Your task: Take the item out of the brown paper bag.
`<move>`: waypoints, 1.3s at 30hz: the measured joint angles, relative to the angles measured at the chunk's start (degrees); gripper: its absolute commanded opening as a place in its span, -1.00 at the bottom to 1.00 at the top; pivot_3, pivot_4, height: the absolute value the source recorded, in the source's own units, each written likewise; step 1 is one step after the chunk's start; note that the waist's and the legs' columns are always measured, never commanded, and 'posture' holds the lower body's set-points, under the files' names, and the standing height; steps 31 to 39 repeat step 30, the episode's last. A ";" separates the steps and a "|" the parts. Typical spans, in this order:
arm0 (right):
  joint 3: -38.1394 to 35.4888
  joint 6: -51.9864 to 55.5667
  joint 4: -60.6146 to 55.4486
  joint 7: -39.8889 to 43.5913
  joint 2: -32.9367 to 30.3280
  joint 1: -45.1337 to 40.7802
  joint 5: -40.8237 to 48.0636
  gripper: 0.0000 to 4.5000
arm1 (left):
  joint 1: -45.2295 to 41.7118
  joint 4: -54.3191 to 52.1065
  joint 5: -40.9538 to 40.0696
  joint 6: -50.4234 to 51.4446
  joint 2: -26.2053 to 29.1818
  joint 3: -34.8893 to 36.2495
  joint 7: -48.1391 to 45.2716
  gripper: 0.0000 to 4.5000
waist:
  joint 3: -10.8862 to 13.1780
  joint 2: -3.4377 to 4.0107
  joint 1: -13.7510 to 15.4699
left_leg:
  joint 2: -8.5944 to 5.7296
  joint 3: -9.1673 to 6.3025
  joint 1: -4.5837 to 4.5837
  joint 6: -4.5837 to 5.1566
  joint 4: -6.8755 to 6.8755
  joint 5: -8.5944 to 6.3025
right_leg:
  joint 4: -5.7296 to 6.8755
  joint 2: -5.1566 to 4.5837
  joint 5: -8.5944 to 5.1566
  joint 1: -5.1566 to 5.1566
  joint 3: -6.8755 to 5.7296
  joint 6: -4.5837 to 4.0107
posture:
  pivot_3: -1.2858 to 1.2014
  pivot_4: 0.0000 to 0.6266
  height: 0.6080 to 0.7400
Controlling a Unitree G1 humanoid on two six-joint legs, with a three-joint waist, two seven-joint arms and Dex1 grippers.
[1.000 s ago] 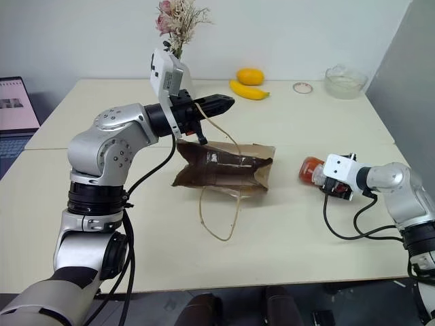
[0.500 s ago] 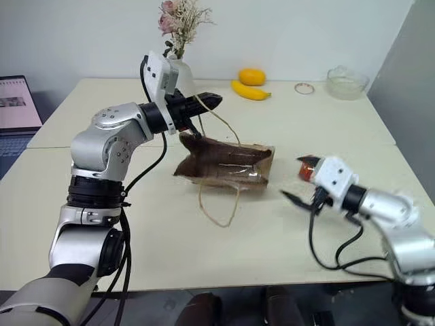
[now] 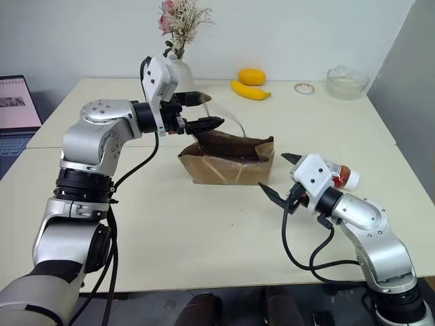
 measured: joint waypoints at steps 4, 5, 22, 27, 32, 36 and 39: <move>0.06 -1.12 1.08 0.21 0.01 -1.25 0.05 1.00 | 2.24 -3.33 0.49 -0.16 1.49 0.12 1.35 0.99 | 0.00 0.00 -0.05 | -0.01 0.05 0.05 0.01 0.01 0.00 | 0.00 0.00 0.00 0.02 0.00 0.00 | 0.03 -0.52 1.00; 0.05 -1.29 1.27 0.24 -0.01 -1.26 0.04 1.00 | 3.06 -4.31 0.84 -0.34 2.20 0.15 1.46 0.99 | 0.00 0.00 -0.09 | -0.01 0.06 0.07 0.01 0.01 0.00 | 0.01 0.00 0.00 0.03 0.00 0.00 | 0.03 -0.52 1.00; -2.23 -12.21 5.04 -0.12 5.87 2.63 2.00 1.00 | 33.00 -31.45 2.35 0.66 -2.32 15.84 27.59 0.99 | -0.02 0.01 0.13 | 0.02 0.04 0.12 0.00 0.01 0.00 | -0.01 -0.39 0.01 0.10 0.12 -0.01 | 0.03 -0.52 1.00; -2.20 -15.84 7.52 -4.69 10.74 4.75 0.68 1.00 | 46.59 -39.58 6.08 -4.97 -10.93 15.58 36.97 0.99 | -0.04 -0.02 0.91 | 0.01 0.01 0.18 0.01 0.03 0.00 | 0.06 -0.39 0.10 0.13 0.07 -0.10 | 0.03 -0.52 1.00; -2.05 -16.23 8.30 -6.65 11.91 5.26 -0.39 1.00 | 48.72 -41.07 6.85 -5.36 -11.58 15.28 38.85 0.99 | -0.04 -0.02 1.16 | 0.03 -0.01 0.22 0.03 0.03 0.02 | 0.13 -0.27 0.11 0.13 0.02 -0.12 | 0.03 -0.52 1.00; -2.05 -16.23 8.30 -6.65 11.91 5.26 -0.39 1.00 | 48.72 -41.07 6.85 -5.36 -11.58 15.28 38.85 0.99 | -0.04 -0.02 1.16 | 0.03 -0.01 0.22 0.03 0.03 0.02 | 0.13 -0.27 0.11 0.13 0.02 -0.12 | 0.03 -0.52 1.00; -2.05 -16.23 8.30 -6.65 11.91 5.26 -0.39 1.00 | 48.72 -41.07 6.85 -5.36 -11.58 15.28 38.85 0.99 | -0.04 -0.02 1.16 | 0.03 -0.01 0.22 0.03 0.03 0.02 | 0.13 -0.27 0.11 0.13 0.02 -0.12 | 0.03 -0.52 1.00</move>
